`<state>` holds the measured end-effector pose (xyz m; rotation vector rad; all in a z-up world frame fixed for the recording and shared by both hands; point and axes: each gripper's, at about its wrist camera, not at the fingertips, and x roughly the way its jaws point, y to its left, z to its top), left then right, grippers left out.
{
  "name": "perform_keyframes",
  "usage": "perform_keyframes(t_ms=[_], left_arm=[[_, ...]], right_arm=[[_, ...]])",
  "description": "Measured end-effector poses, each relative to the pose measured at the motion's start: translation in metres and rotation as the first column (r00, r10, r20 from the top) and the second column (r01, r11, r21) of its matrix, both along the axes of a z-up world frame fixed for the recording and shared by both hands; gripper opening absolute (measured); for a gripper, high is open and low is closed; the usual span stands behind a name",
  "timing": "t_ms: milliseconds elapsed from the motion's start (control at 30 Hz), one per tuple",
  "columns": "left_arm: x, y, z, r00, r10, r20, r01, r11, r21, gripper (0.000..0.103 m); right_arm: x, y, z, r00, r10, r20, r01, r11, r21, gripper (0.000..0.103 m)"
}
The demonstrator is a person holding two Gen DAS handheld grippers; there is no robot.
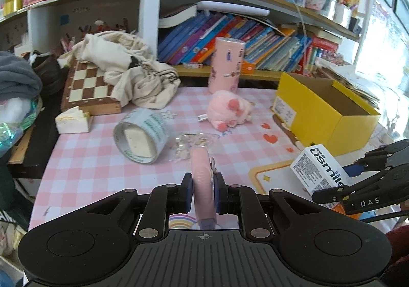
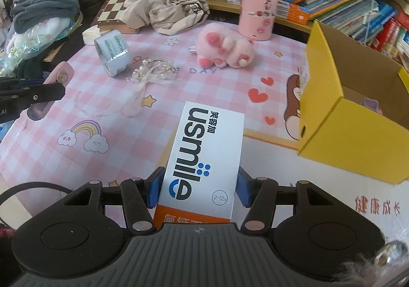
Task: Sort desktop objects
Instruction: 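Lift and carry stapler in left tool while right tool carries usmile box to yellow box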
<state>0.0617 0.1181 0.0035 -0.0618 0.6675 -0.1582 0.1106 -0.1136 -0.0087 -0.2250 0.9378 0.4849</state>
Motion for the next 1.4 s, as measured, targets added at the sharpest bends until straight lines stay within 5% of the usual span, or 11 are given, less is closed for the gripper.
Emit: perform_keyframes(t_ms=[767, 1400], left_arm=[[0.005, -0.044, 0.007, 0.992, -0.129, -0.003, 0.129, 0.992, 0.001, 0.015], [0.018, -0.12, 0.005, 0.952, -0.304, -0.032, 0.304, 0.953, 0.003, 0.015]], right_arm=[[-0.014, -0.037, 0.006, 0.997, -0.071, -0.008, 0.071, 0.997, 0.024, 0.054], [-0.025, -0.107, 0.008, 0.981, -0.192, -0.035, 0.193, 0.981, 0.033, 0.054]])
